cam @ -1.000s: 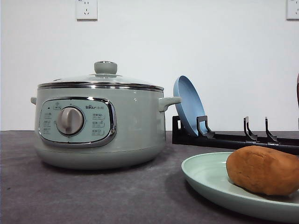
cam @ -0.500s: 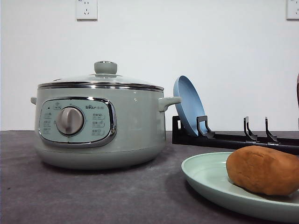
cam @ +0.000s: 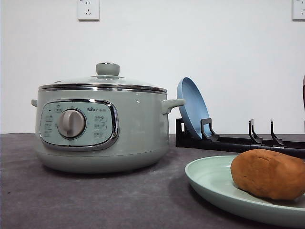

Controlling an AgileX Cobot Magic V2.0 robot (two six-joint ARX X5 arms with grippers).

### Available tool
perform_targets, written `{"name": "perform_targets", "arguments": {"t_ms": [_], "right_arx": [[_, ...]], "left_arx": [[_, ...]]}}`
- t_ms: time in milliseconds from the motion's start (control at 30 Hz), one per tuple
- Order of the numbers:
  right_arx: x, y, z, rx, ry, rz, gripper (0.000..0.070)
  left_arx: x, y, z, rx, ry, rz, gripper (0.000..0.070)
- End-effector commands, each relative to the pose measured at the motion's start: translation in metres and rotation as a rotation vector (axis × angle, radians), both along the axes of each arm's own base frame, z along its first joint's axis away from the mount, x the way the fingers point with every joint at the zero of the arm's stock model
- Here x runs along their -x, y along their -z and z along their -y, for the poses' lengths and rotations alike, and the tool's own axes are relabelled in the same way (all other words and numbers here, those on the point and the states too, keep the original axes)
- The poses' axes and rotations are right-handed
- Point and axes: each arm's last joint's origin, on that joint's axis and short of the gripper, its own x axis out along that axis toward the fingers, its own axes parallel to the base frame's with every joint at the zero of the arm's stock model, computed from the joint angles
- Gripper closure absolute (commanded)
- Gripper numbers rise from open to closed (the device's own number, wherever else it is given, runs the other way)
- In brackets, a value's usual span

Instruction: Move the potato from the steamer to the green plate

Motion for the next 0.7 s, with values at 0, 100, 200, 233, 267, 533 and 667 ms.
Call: {"name": "perform_targets", "arguments": {"t_ms": [0, 100, 200, 233, 267, 533, 667], "right_arx": [[-0.0004, 0.0004, 0.0001, 0.005, 0.004, 0.009, 0.0696], [-0.0004, 0.0004, 0.0001, 0.004, 0.004, 0.009, 0.0696], [-0.0004, 0.0004, 0.0001, 0.004, 0.004, 0.009, 0.0696], [-0.0004, 0.0004, 0.0001, 0.005, 0.004, 0.009, 0.0696], [-0.0004, 0.0004, 0.0001, 0.005, 0.004, 0.009, 0.0696], [-0.0004, 0.0004, 0.0001, 0.005, 0.004, 0.009, 0.0696], [-0.0004, 0.0004, 0.0001, 0.004, 0.004, 0.009, 0.0696]], "left_arx": [[-0.0008, 0.0075, -0.0001, -0.005, 0.0, -0.026, 0.07], [-0.0008, 0.0075, -0.0001, -0.005, 0.0, -0.026, 0.07], [-0.0008, 0.0075, -0.0001, -0.006, 0.0, -0.026, 0.07], [-0.0008, 0.0075, -0.0001, -0.006, 0.0, -0.026, 0.07], [-0.0008, 0.0075, 0.0, -0.006, 0.0, -0.026, 0.07], [-0.0008, 0.0075, 0.0, -0.005, 0.0, -0.026, 0.07], [-0.0008, 0.0075, 0.0, -0.005, 0.0, -0.026, 0.07]]}}
